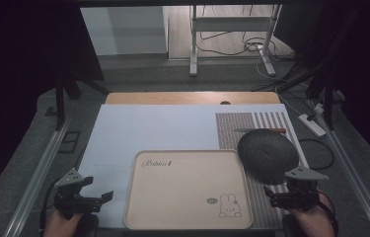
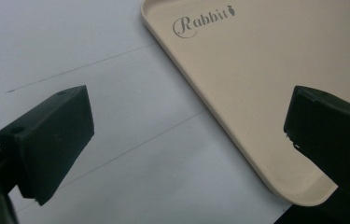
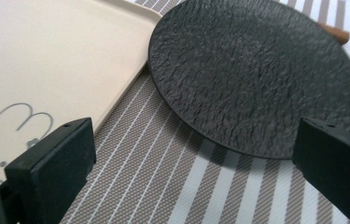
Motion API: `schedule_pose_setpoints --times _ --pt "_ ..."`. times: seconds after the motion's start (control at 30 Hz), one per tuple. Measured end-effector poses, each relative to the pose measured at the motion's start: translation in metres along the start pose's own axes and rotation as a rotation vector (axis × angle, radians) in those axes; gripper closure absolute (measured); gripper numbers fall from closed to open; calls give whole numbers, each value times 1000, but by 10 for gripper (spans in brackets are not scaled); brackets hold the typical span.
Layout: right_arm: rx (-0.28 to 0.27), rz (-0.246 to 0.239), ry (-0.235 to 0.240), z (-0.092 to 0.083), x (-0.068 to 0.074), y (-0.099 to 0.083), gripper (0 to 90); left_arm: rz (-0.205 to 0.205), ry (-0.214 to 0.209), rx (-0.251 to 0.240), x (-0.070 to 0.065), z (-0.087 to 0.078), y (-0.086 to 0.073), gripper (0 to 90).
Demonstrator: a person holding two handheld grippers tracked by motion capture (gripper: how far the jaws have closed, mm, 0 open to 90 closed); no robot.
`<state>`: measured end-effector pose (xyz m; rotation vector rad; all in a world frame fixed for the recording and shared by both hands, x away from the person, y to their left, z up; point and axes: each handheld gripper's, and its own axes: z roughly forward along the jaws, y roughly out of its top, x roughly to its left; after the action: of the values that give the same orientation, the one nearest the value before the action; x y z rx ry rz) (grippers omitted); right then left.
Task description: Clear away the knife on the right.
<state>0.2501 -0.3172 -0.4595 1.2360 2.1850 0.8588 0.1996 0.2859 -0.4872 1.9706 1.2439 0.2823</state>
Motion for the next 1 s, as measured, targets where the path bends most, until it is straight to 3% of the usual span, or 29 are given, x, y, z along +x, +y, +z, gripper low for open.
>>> schedule_pose_setpoints --times 0.2,1.0 --pt "-2 55 35 -1 -6 -1 0 0 -4 -1 1 1 1 17" --pt "45 49 100 5 -8 2 0 -3 1 3 0 1 0 17"
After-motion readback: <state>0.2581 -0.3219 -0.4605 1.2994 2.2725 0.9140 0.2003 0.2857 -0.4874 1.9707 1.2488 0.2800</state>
